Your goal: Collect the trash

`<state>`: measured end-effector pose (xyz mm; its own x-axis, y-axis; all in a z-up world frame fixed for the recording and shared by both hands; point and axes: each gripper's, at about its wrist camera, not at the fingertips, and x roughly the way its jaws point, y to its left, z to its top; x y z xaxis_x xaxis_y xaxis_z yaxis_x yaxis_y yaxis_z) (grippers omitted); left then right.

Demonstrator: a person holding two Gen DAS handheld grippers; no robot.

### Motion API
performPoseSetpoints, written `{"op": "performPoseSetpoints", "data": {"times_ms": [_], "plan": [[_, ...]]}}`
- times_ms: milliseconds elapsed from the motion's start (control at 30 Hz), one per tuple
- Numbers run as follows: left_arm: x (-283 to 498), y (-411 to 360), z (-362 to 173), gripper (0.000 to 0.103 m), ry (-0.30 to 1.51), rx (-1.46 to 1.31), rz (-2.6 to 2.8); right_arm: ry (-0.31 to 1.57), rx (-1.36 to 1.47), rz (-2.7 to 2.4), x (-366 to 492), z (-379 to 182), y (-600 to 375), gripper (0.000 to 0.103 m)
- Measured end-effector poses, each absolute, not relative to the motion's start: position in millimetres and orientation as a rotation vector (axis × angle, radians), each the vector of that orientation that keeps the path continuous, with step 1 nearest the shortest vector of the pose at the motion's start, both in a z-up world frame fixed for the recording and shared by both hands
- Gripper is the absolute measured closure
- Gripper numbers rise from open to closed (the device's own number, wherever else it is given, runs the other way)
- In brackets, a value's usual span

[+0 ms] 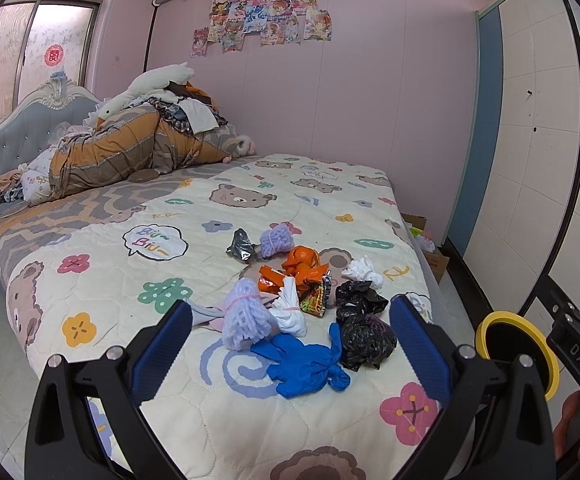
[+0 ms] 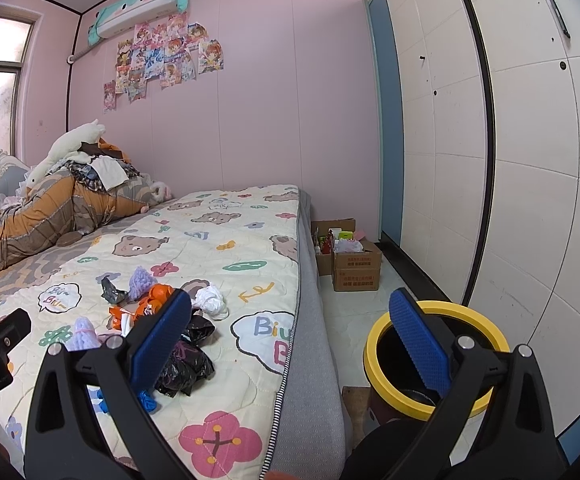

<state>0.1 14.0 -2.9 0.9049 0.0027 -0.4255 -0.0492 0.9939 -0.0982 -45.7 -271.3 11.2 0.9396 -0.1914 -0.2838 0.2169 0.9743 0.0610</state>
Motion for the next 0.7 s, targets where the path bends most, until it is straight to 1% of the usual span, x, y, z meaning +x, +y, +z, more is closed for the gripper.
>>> {"op": "performPoseSetpoints", "data": {"times_ms": [367,700], "plan": [[17,19,-14,0.008,0.467,-0.107,0.039,0.330,0.104,-0.147,-18,-3,-271,0.008],[66,53,-31,0.008,0.547,-0.121,0.075,0.474,0.101,0.015,48,-19,-277,0.008]]}}
